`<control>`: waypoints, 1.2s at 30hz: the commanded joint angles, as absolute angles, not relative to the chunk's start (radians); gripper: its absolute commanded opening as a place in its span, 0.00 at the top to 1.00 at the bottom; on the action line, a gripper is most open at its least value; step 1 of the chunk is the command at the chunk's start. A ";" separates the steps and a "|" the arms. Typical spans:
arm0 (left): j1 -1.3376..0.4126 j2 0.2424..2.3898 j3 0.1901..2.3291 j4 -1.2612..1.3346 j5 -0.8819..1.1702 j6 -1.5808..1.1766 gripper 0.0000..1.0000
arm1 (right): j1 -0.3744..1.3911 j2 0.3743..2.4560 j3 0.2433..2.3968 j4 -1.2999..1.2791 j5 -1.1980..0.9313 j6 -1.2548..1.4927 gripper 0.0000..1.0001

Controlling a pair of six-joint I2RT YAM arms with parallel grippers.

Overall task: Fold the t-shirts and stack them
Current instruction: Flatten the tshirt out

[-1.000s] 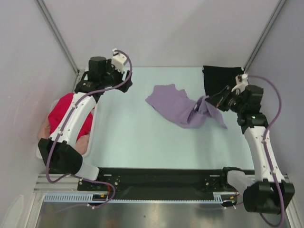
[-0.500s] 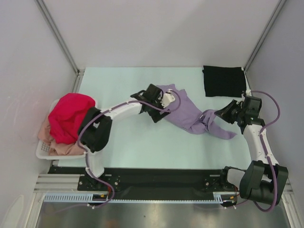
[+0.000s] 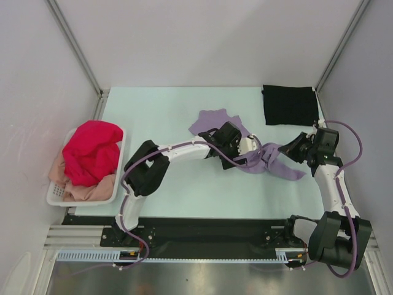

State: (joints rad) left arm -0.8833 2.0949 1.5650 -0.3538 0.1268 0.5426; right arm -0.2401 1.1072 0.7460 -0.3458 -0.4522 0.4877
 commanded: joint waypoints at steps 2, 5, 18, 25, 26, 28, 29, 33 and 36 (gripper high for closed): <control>-0.891 2.108 1.634 -0.327 0.208 0.523 0.09 | -0.250 1.091 0.744 -0.334 -0.456 0.459 1.00; -0.899 2.121 1.640 -0.337 0.247 0.518 0.14 | -0.255 1.094 0.744 -0.333 -0.456 0.456 1.00; -0.930 2.180 1.687 -0.353 0.245 0.502 0.49 | -0.273 1.091 0.742 -0.333 -0.469 0.453 1.00; -0.898 2.149 1.810 -0.480 0.222 0.450 1.00 | -0.276 1.063 0.758 -0.351 -0.479 0.462 1.00; -0.887 2.132 1.828 -0.504 0.221 0.440 1.00 | -0.276 1.057 0.764 -0.357 -0.482 0.465 1.00; -0.850 2.059 1.850 -0.561 0.216 0.431 1.00 | -0.253 1.037 0.791 -0.368 -0.492 0.468 1.00; -0.838 2.027 1.850 -0.587 0.210 0.436 1.00 | -0.238 1.019 0.805 -0.385 -0.488 0.465 1.00; -0.758 1.853 1.862 -0.670 0.167 0.453 1.00 | -0.092 0.976 0.920 -0.429 -0.474 0.411 1.00; -0.669 1.731 1.911 -0.745 0.124 0.442 1.00 | 0.085 0.960 1.043 -0.437 -0.465 0.370 1.00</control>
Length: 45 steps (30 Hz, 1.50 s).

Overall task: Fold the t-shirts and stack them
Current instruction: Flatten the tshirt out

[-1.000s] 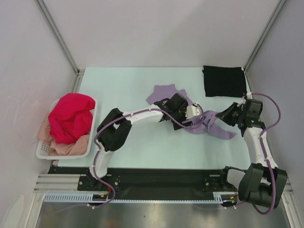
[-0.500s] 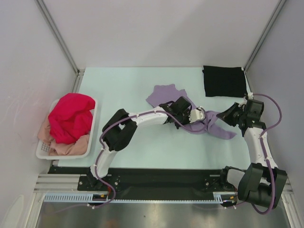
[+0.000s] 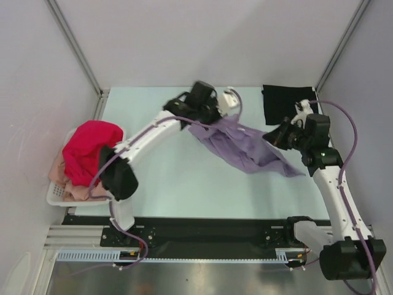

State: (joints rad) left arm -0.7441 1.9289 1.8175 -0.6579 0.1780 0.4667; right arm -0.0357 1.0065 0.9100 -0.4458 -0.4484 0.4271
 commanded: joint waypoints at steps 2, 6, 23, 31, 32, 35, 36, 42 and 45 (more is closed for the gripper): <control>-0.591 1.637 1.945 -0.776 0.088 0.430 1.00 | 0.176 0.962 1.151 -0.430 -0.460 0.345 1.00; -0.457 1.458 1.951 -0.778 -0.052 0.452 1.00 | 0.430 0.989 1.328 -0.396 -0.442 0.337 1.00; -0.382 1.448 2.372 -0.623 -0.390 0.621 1.00 | 0.746 1.126 1.373 -0.213 -0.315 0.508 1.00; -0.435 1.578 2.028 -0.511 -0.121 0.572 1.00 | 0.415 1.060 1.103 -0.228 -0.299 0.638 1.00; -0.454 1.616 2.005 -0.470 -0.115 0.574 1.00 | 0.388 1.052 1.065 -0.250 -0.287 0.644 1.00; -0.535 1.796 1.986 -0.417 -0.121 0.591 0.98 | 0.281 1.025 0.927 -0.273 -0.255 0.649 1.00; -0.552 1.846 2.000 -0.410 -0.130 0.578 0.98 | 0.252 1.019 0.893 -0.273 -0.236 0.635 1.00; -0.634 2.291 2.320 -0.420 -0.206 0.536 0.95 | 0.008 1.043 0.724 -0.232 -0.235 0.583 1.00; -0.650 2.405 2.445 -0.411 -0.232 0.552 0.51 | -0.075 1.116 0.739 -0.201 -0.195 0.535 1.00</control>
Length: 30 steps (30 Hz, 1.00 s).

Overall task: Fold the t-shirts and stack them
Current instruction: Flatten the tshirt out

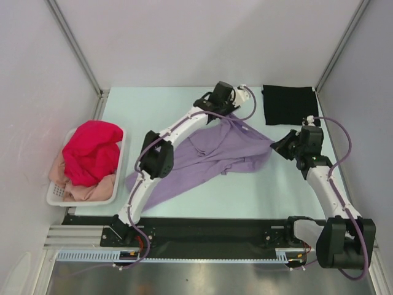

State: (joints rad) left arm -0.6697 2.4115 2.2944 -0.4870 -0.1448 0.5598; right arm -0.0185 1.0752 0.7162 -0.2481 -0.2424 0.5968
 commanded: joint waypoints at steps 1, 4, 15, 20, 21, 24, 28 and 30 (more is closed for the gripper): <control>-0.653 2.413 2.433 -0.399 -0.248 0.563 0.30 | -0.096 1.140 0.748 -0.192 -0.189 0.529 1.00; -0.663 2.376 2.386 -0.448 -0.230 0.555 0.00 | -0.162 1.253 0.804 -0.149 -0.195 0.509 1.00; -0.661 1.588 1.450 -0.678 0.037 0.558 0.00 | -0.224 1.637 1.103 -0.172 -0.118 0.499 0.44; -0.661 1.259 1.017 -0.782 0.032 0.592 0.06 | -0.180 1.544 1.056 -0.273 -0.022 0.466 0.27; -0.661 1.227 0.971 -0.802 0.043 0.591 0.10 | -0.169 1.511 1.034 -0.282 -0.003 0.466 0.19; -0.663 1.148 0.832 -0.854 0.080 0.574 0.12 | -0.104 1.392 0.922 -0.313 0.057 0.469 0.20; -0.663 1.115 0.689 -0.816 0.032 0.558 0.08 | -0.014 1.278 0.787 -0.316 0.061 0.523 0.22; -0.664 1.123 0.655 -0.792 0.028 0.548 0.06 | 0.030 1.252 0.721 -0.307 0.055 0.581 0.23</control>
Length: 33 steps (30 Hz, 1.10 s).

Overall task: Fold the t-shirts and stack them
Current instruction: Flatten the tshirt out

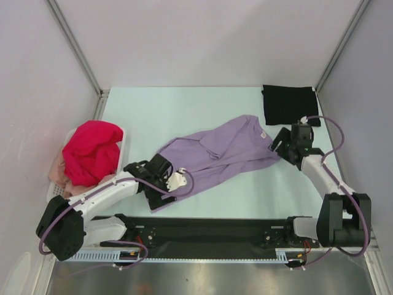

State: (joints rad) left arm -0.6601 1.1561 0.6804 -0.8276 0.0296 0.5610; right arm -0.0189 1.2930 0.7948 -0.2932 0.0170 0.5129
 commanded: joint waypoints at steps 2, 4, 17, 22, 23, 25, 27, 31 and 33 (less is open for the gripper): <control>-0.666 1.138 0.614 -0.759 0.022 0.542 0.06 | 0.044 1.223 0.686 -0.291 0.060 0.612 0.25; -0.666 1.156 0.585 -0.739 0.006 0.540 0.07 | 0.044 1.201 0.649 -0.290 0.063 0.638 0.26; -0.667 1.175 0.494 -0.650 -0.035 0.548 0.44 | 0.077 1.420 0.638 -0.132 0.041 0.690 0.32; -0.666 1.161 0.485 -0.618 -0.070 0.537 0.64 | 0.071 1.499 0.652 -0.063 0.057 0.699 0.52; -0.664 1.163 0.479 -0.601 -0.090 0.531 0.77 | 0.071 1.505 0.656 -0.060 0.054 0.704 0.66; -0.660 1.184 0.466 -0.560 -0.130 0.525 0.92 | 0.063 1.511 0.672 -0.060 0.046 0.704 0.78; -0.635 1.190 0.469 -0.543 -0.198 0.509 1.00 | 0.057 1.485 0.678 -0.072 0.025 0.698 0.92; -0.517 1.099 0.550 -0.549 -0.241 0.523 1.00 | 0.022 1.300 0.744 -0.201 0.015 0.649 1.00; -0.427 1.062 0.612 -0.569 -0.276 0.541 1.00 | 0.008 1.220 0.778 -0.262 0.009 0.626 1.00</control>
